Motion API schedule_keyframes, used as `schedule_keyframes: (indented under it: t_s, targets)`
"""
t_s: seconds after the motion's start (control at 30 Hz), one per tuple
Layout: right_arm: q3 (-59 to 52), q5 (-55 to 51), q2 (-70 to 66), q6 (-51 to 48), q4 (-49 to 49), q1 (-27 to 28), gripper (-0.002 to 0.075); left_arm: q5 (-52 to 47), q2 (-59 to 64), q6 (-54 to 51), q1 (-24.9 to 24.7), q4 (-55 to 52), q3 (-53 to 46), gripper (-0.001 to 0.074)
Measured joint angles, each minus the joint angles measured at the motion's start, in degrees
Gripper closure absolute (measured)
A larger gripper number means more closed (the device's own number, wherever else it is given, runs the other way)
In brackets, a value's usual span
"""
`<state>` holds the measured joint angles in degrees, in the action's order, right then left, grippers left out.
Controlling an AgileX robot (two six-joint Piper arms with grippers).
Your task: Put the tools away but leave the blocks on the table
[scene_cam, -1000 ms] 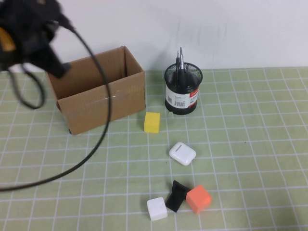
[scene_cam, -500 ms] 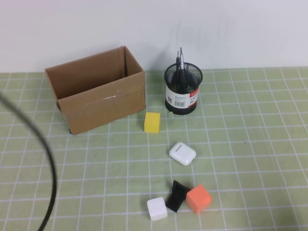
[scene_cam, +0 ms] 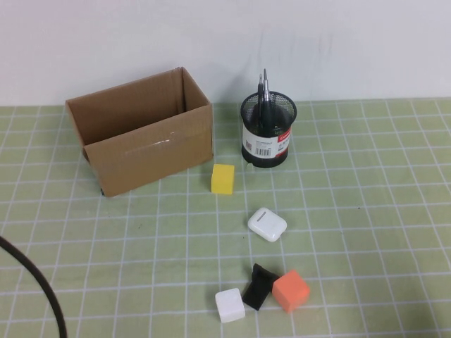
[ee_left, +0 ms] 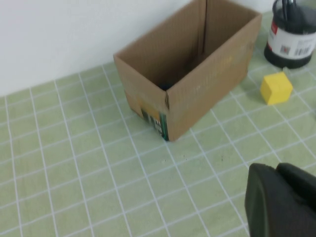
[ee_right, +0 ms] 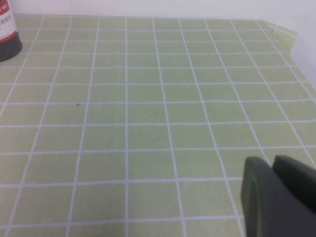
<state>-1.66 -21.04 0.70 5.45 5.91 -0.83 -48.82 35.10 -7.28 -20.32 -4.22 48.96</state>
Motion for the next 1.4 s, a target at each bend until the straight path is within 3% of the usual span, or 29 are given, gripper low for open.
schedule_keyframes:
  t_s: [0.37,0.53,0.77,0.97,1.23,1.4]
  targets:
    - [0.00,0.00,0.00,0.00,0.00,0.00,0.0733,-0.25,0.11,0.21,0.00,0.12,-0.49,0.0736]
    - [0.00,0.00,0.00,0.00,0.00,0.00,0.0733,4.61,-3.63,0.21,0.00,0.91,-4.93,0.0737]
    - [0.00,0.00,0.00,0.00,0.00,0.00,0.0733,17.53,-20.84,0.21,0.30,2.47,-18.70,0.0738]
    - [0.00,0.00,0.00,0.00,0.00,0.00,0.0733,24.16,-34.58,3.30,4.47,2.83,-34.63,0.0738]
    - [0.00,0.00,0.02,0.00,0.09,0.00,0.0733,25.48,-35.61,5.39,5.81,3.26,-48.86,0.0738]
    - [0.00,0.00,0.02,0.00,0.09,0.00,0.0733,27.00,-35.72,5.85,5.81,4.22,-50.06,0.0738]
